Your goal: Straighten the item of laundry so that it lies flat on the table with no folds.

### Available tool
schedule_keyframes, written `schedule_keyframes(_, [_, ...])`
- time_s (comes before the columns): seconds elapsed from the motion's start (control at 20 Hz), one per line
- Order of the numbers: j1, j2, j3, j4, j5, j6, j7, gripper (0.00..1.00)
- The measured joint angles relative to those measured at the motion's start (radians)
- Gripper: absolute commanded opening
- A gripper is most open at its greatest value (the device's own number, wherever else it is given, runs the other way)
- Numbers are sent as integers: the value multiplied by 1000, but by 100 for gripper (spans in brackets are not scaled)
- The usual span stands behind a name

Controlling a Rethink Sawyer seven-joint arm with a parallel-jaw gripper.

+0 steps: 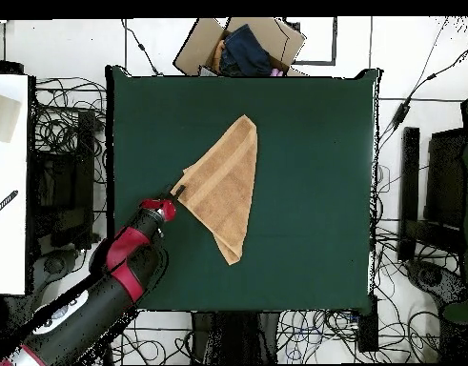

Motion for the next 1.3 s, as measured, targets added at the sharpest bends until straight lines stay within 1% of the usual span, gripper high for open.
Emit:
schedule_keyframes(1.0, [-7, 12, -2, 0, -1, -58, 0, 100])
schedule_keyframes(1.3, [-21, 13, 1, 0, -32, -102, 0, 100])
